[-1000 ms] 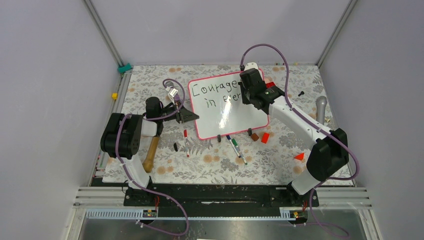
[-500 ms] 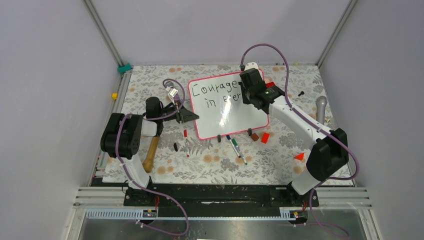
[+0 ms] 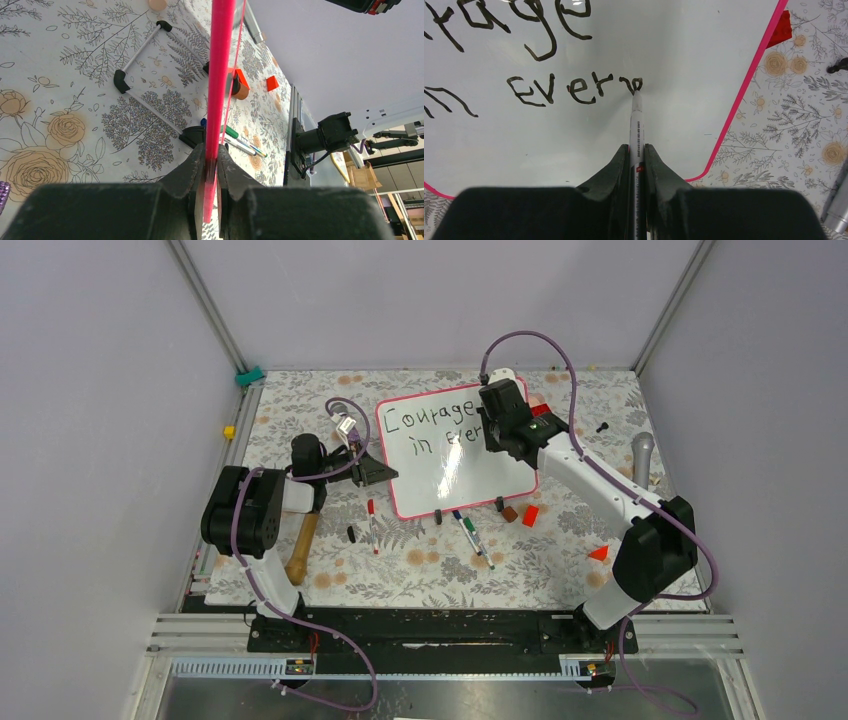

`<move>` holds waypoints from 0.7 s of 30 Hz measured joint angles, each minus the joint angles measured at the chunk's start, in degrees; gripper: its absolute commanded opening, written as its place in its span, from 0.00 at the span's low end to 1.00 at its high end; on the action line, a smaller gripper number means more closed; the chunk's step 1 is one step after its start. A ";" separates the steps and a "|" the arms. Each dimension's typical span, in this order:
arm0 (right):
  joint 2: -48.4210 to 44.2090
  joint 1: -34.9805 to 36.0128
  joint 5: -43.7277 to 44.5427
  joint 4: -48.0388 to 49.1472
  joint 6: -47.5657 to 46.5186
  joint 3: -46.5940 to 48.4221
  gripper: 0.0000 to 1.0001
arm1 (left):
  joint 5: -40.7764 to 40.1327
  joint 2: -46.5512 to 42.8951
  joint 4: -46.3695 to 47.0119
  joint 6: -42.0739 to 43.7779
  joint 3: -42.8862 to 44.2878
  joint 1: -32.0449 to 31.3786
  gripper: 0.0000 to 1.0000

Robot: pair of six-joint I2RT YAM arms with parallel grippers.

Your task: Write a sentence on the whiteboard

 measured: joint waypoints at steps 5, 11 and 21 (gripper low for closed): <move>-0.15 0.00 -0.59 -0.24 0.02 -0.57 0.00 | 0.00 0.00 0.17 -0.04 0.00 0.00 0.00; -0.46 0.00 -1.55 -0.37 0.04 -1.27 0.00 | 0.00 0.00 0.33 -0.24 0.00 0.00 0.00; -0.55 0.00 -3.74 -0.39 0.37 -1.49 0.00 | 0.00 0.00 0.35 -0.42 0.00 0.02 0.00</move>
